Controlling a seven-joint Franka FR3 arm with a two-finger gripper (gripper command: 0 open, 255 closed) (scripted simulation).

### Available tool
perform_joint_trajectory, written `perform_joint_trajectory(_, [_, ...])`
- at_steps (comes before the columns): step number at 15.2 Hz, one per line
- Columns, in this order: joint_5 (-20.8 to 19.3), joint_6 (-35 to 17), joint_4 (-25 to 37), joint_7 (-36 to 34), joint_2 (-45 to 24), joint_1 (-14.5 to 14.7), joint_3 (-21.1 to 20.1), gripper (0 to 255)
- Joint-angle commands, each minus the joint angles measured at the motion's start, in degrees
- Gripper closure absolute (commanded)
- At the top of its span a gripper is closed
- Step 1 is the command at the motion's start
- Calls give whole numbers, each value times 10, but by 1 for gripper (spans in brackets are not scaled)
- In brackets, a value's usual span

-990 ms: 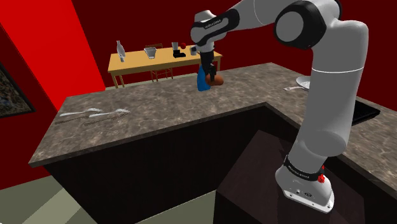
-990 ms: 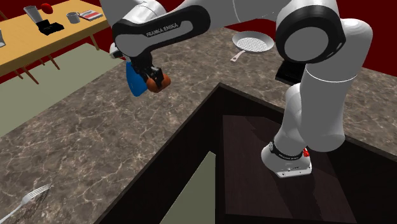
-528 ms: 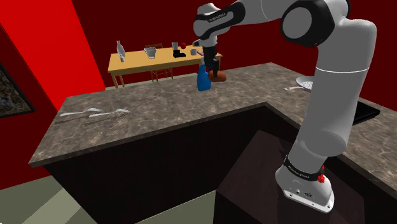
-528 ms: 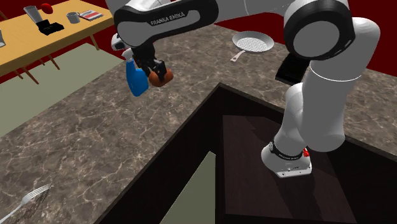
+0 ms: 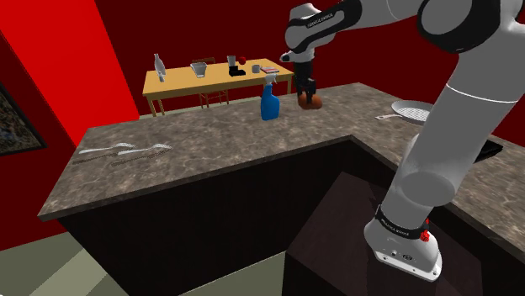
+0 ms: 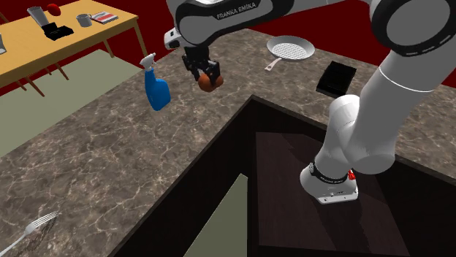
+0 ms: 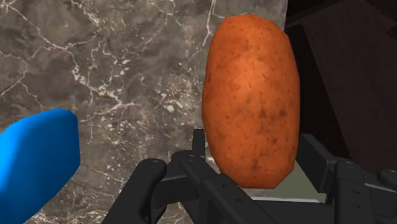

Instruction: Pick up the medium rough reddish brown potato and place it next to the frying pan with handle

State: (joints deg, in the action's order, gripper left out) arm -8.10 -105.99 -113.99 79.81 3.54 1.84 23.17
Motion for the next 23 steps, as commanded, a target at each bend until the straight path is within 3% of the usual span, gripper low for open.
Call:
perform_joint_trajectory(1, [-15, -5, -31, 12, 30, -9, 8, 255])
perform_joint_trajectory(12, [-104, -9, -163, 86, 183, -79, 62, 255])
perform_joint_trajectory(23, [-193, 4, -216, 199, 285, -164, 137, 255])
